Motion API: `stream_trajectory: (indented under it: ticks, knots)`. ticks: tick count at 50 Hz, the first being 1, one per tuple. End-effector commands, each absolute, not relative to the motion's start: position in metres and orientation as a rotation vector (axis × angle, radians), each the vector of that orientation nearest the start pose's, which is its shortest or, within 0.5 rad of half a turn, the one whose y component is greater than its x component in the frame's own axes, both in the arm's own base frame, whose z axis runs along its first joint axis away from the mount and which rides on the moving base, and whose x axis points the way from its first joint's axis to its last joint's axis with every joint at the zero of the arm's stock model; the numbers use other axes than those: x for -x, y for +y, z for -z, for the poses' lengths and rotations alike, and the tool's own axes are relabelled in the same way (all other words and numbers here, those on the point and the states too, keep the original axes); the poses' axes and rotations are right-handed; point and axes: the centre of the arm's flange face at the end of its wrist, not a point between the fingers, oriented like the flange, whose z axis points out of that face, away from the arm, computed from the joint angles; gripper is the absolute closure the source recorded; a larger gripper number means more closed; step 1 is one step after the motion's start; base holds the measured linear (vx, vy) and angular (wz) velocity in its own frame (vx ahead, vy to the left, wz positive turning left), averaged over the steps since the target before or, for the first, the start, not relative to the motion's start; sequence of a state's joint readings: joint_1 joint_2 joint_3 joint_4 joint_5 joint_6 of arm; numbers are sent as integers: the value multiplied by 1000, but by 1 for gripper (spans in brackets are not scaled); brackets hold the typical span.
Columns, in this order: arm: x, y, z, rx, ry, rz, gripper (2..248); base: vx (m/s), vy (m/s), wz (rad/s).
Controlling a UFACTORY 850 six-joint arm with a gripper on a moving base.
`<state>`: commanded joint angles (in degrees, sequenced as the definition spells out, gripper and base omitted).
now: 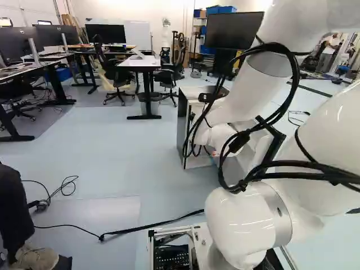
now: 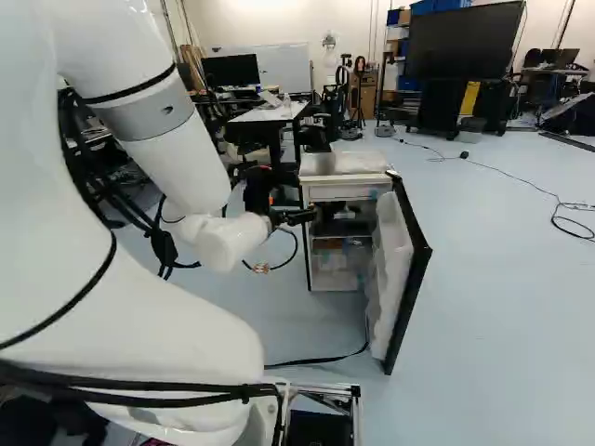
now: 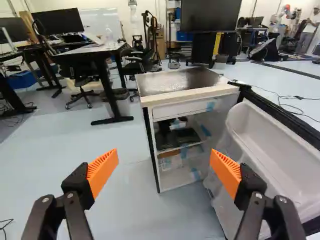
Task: Open the fridge door
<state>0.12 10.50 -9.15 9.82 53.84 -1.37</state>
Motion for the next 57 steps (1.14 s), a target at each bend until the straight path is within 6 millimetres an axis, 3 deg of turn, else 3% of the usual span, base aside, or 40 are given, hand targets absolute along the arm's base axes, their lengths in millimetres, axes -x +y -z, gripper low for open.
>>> stream_trajectory:
  ticks: [29,57]
  knots:
    - [-277,-3,-367,2559,52,1844,3,0,0,0]
    - [-270,0,-366,2558,0,1824,3,0,0,0]
